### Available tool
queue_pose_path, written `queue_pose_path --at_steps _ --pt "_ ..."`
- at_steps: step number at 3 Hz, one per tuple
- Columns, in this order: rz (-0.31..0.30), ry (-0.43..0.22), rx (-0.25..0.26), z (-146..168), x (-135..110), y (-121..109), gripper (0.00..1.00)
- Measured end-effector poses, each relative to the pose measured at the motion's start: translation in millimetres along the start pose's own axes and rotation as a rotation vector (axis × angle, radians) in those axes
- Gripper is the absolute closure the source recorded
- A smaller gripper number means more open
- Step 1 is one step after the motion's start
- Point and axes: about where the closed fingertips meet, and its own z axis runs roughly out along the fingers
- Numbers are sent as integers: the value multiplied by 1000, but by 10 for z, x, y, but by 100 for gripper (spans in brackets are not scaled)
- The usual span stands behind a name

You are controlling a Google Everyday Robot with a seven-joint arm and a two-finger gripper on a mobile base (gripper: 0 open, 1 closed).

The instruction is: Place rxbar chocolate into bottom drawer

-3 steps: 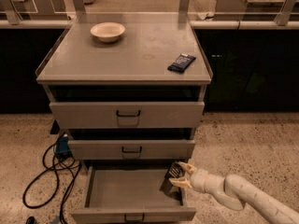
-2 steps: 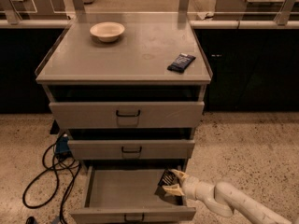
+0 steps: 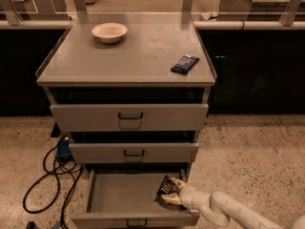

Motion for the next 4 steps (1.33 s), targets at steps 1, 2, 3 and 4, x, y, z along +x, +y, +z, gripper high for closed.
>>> queue_pose_path --at_steps 1,2,3,4 --pt "-24 -19 -5 17 -47 13 100" --pt "-60 17 -56 183 -40 -77 100" --pt "-99 81 -140 524 11 -96 100" --pt "-99 81 -140 524 11 -96 100"
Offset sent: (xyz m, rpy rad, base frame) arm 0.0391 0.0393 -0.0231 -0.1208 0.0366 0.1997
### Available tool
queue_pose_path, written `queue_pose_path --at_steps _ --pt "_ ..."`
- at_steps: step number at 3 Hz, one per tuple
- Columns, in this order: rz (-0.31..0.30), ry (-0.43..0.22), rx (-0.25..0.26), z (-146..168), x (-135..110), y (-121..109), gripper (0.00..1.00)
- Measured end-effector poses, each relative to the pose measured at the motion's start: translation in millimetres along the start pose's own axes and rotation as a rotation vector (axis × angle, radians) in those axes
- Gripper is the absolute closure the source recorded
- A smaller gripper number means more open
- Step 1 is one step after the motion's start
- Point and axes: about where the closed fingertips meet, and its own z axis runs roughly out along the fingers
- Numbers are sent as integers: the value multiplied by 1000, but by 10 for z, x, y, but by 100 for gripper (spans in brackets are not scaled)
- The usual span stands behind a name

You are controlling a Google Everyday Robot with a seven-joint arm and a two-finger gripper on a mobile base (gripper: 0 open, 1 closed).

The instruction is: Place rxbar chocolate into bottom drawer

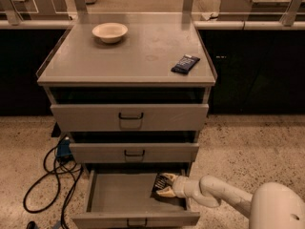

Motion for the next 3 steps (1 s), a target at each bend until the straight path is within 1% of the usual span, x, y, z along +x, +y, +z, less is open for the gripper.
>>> queue_pose_path --at_steps 1,2,3 --pt "48 -14 19 115 211 -16 100" --pt "117 61 45 435 796 -139 100" --pt "116 62 47 440 804 -154 100"
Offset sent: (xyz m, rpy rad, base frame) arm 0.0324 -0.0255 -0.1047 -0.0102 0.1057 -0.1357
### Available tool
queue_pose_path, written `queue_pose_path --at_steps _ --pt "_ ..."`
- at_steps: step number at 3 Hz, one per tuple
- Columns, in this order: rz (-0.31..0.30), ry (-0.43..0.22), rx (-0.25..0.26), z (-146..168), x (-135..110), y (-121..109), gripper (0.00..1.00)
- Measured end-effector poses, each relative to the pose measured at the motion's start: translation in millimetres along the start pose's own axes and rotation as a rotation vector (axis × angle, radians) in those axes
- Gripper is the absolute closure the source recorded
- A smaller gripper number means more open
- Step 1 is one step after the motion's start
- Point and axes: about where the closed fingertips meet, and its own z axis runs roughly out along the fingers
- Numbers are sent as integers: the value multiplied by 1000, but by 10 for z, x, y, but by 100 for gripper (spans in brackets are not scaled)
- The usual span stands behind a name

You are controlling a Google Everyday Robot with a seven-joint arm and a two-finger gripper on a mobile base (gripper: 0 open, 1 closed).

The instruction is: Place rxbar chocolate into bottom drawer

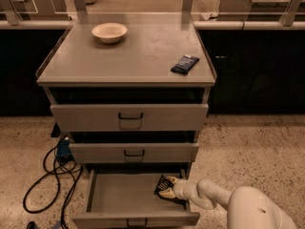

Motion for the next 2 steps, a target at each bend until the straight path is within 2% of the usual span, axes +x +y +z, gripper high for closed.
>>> queue_pose_path --at_steps 2 --pt "0 0 0 0 0 0 58"
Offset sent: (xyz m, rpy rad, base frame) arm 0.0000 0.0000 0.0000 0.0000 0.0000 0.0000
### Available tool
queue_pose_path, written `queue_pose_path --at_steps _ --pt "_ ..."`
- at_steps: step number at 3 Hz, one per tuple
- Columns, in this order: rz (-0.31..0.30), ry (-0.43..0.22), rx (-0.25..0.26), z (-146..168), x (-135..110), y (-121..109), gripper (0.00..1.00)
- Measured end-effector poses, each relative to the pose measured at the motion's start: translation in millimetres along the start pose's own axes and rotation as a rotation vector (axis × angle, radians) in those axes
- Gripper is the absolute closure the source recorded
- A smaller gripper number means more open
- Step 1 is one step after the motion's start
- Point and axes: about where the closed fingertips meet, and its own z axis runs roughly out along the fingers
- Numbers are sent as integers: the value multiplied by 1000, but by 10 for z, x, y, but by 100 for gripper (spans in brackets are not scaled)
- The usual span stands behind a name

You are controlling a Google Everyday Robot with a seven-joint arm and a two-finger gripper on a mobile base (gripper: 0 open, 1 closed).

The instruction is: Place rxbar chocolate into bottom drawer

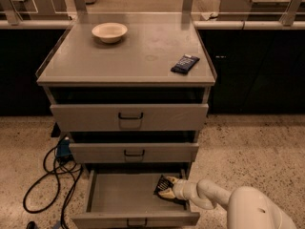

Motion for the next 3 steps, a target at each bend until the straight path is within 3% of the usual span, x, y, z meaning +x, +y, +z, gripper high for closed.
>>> queue_pose_path --at_steps 2,3 --pt "0 0 0 1 0 1 11" --pt "0 0 0 1 0 1 0"
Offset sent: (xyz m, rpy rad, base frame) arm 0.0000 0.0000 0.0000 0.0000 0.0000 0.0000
